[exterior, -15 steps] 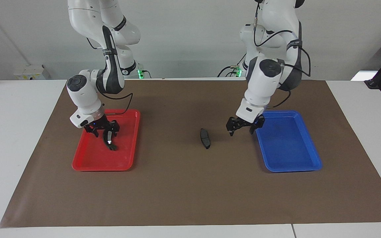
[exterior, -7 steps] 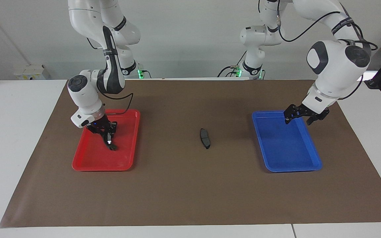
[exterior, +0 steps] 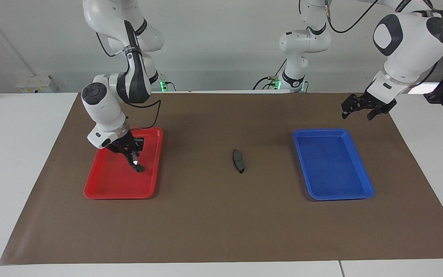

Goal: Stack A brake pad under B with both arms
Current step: 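Carry the curved pad mid-table with the right gripper while the left gripper retracts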

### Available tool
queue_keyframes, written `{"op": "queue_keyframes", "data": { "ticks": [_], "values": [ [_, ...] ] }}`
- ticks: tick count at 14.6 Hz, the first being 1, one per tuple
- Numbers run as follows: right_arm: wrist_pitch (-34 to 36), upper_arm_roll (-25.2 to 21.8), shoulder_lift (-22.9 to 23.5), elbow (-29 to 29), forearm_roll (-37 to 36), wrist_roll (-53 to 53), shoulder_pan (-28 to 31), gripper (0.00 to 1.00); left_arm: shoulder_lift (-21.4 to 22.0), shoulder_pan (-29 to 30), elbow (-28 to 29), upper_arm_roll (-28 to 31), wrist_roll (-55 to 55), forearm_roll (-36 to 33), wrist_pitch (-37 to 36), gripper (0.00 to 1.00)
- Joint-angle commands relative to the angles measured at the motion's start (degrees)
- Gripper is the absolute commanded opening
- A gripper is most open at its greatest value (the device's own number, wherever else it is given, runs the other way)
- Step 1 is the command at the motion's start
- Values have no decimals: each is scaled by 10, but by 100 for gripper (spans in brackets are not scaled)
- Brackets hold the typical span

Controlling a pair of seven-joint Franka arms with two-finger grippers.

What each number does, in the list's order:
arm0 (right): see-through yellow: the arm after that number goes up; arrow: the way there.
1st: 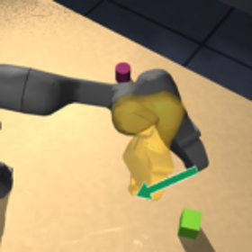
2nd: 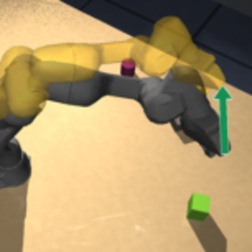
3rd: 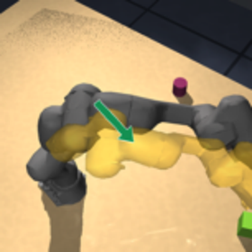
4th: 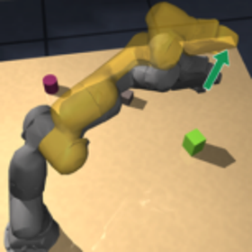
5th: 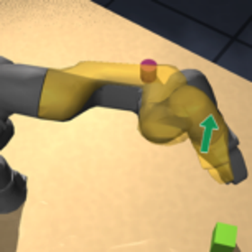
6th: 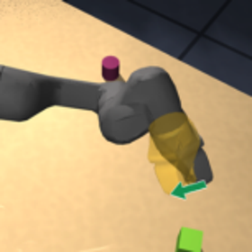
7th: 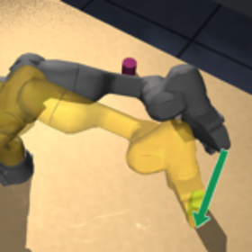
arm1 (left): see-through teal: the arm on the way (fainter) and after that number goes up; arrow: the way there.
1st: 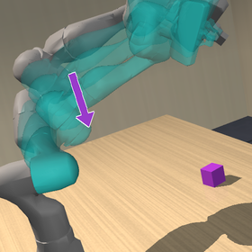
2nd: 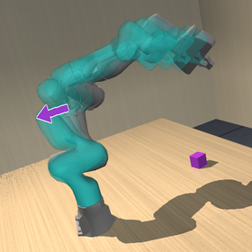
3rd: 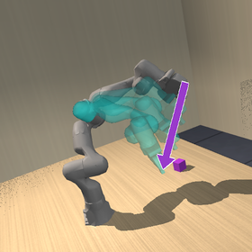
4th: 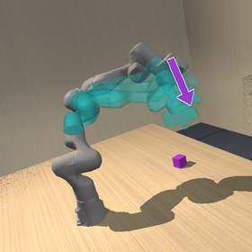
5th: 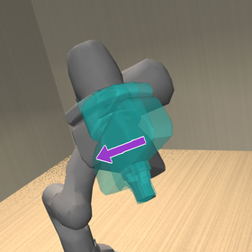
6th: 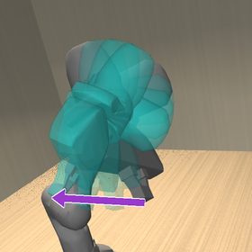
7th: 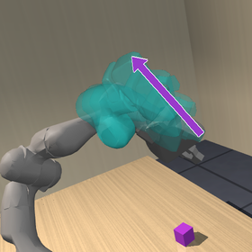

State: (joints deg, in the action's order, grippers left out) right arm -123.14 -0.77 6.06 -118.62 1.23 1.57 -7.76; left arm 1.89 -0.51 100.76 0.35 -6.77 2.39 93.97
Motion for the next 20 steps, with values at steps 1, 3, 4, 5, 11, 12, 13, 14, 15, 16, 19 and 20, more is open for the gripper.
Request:
{"op": "queue_keyframes", "data": {
  "ticks": [1, 3, 4, 5, 11, 12, 13, 14, 15, 16, 19, 20],
  "values": [
    [43, 2, 29, 72, 11, 23, -53, 0, 11, 15, 7, -3, -13, -13, -15, 98],
    [39, 2, 41, 100, 12, 55, -99, 0, 18, 16, 9, -2, -34, -23, -21, 98],
    [39, 2, 53, 114, 11, 79, -123, 0, 18, 21, 10, -3, -34, -23, -20, 98],
    [44, 2, 67, 139, 12, 104, -146, 0, 18, 24, 10, -3, -33, -23, -17, 98],
    [59, 2, 202, 295, 4, 266, -239, 0, 16, 23, 11, -4, -28, -23, 9, 98],
    [51, 2, 214, 302, 3, 288, -251, 0, 15, 22, 11, -4, -28, -23, 16, 98],
    [49, 2, 224, 302, 2, 301, -259, 0, 15, 22, 11, -3, -28, -23, 23, 98],
    [35, 2, 232, 302, 5, 309, -269, 0, 14, 22, 10, -3, -26, -23, 29, 98],
    [17, 2, 239, 302, 7, 313, -277, 0, 13, 23, 10, -3, -18, -23, 38, 98],
    [5, 2, 247, 303, 6, 319, -279, 0, 11, 23, 8, -3, -7, -23, 43, 98],
    [-10, 2, 265, 309, 2, 331, -298, 0, 11, 18, 6, -4, 7, -48, 44, 98],
    [-11, 2, 268, 309, 1, 332, -299, 0, 11, 17, 4, -4, 21, -49, 44, 98]
  ]
}}
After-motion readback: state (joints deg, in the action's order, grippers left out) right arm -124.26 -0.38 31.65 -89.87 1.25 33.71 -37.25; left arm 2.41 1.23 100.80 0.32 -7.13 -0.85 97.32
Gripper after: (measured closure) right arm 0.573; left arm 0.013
